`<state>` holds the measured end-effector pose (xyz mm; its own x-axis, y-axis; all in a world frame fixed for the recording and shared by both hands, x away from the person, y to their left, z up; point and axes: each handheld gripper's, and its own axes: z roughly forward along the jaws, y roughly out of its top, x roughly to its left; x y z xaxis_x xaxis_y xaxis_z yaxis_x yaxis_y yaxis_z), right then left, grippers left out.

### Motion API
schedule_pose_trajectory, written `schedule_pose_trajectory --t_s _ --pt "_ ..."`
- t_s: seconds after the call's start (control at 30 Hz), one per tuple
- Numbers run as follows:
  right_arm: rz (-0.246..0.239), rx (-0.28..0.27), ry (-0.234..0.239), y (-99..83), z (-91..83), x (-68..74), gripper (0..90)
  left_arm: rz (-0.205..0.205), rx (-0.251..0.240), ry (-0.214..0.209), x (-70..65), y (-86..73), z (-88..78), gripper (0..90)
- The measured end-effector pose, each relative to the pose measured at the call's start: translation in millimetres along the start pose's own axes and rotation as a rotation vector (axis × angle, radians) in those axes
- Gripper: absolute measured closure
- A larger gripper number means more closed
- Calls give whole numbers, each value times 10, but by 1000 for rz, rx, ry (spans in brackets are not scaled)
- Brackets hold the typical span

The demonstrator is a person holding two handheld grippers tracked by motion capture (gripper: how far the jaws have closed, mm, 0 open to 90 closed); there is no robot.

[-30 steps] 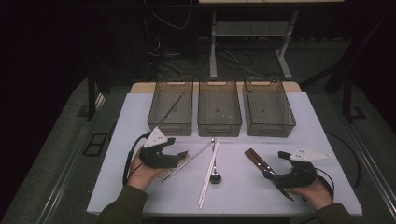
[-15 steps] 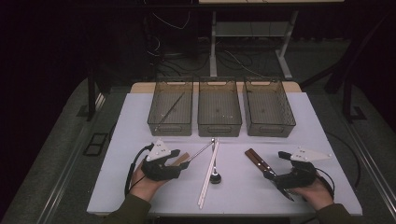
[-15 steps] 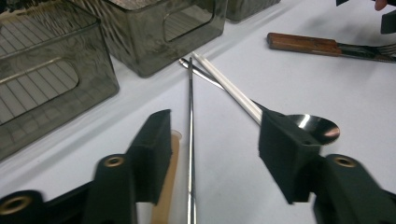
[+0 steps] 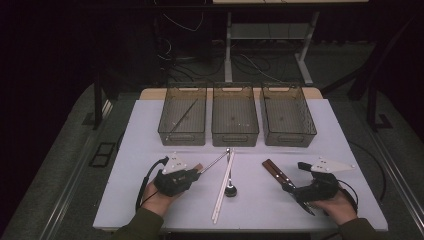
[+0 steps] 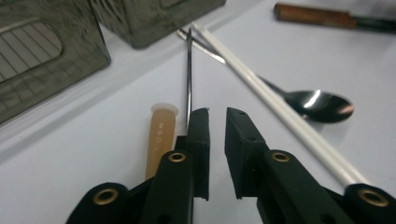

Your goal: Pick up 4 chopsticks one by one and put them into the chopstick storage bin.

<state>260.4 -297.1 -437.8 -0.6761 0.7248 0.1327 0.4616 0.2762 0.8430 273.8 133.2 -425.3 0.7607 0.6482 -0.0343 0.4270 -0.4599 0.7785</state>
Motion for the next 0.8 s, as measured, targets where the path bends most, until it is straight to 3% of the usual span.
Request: schedule_pose_trajectory --t_s 0.33,0.8 --pt "8 -6 3 1 -4 -13 21 53 68 32 8 -10 151 803" --pt "14 -11 8 2 -3 -19 21 60 97 64 34 -25 226 798"
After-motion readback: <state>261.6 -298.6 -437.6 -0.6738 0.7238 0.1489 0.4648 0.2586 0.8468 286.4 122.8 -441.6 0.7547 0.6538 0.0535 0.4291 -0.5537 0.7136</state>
